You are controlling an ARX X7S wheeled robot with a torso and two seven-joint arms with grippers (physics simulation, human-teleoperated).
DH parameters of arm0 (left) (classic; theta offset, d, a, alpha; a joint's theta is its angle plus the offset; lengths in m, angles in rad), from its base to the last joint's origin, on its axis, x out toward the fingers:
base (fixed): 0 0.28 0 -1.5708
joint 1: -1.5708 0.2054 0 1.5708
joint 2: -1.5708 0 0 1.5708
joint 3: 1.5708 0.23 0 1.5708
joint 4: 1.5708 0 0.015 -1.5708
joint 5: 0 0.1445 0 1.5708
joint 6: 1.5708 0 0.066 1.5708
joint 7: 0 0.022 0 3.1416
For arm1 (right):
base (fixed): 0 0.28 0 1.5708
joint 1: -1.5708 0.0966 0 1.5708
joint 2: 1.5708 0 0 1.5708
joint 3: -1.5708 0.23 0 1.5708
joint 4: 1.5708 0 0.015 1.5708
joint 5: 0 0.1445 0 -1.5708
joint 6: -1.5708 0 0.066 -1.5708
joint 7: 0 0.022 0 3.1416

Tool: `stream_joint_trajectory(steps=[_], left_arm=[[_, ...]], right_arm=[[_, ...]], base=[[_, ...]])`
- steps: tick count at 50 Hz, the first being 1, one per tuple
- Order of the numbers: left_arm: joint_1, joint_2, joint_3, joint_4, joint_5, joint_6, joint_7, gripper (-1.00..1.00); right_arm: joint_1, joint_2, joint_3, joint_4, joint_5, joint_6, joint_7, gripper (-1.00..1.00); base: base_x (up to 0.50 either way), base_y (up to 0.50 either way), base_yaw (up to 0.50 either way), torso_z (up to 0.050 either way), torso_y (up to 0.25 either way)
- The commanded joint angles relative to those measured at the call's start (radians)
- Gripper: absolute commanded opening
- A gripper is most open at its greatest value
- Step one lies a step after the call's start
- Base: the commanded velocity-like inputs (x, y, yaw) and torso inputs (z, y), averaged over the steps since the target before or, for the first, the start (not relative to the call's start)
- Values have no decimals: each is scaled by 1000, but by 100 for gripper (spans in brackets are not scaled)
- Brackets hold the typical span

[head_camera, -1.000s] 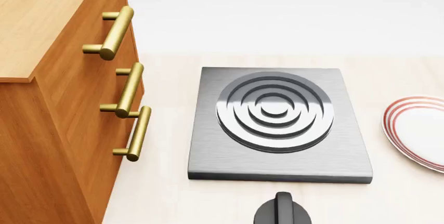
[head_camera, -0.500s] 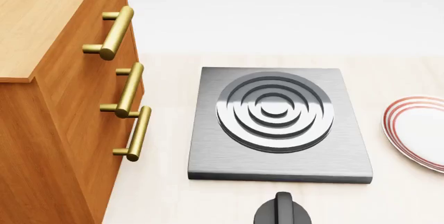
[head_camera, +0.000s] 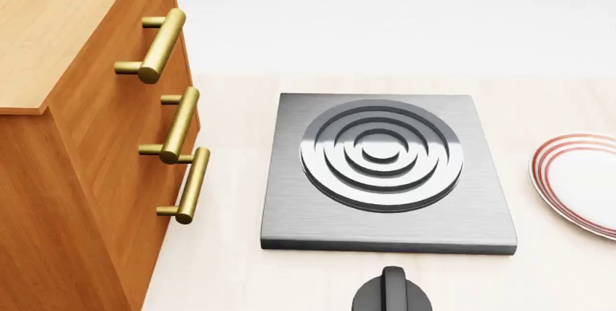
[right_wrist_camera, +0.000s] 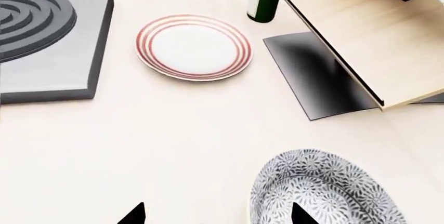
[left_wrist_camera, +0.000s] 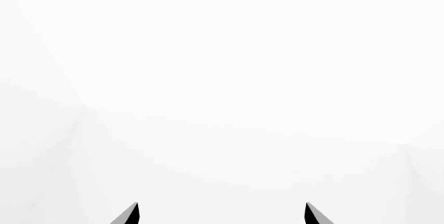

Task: Put the bowl on the stove.

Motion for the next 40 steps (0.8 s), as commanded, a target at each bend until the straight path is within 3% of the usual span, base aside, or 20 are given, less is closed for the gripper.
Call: stream_joint_trajectory(steps=[1,40], left_arm=[[1,-2,4,-2,1,4,-3,100],[7,-10,26,-11,12,18,-5,100]], right_arm=[[31,8,-81,68,-33,-26,8,100],[246,12,-313,358,-113,-69,61,100]], base=[[0,0,0,0,0],[0,0,0,0,0]])
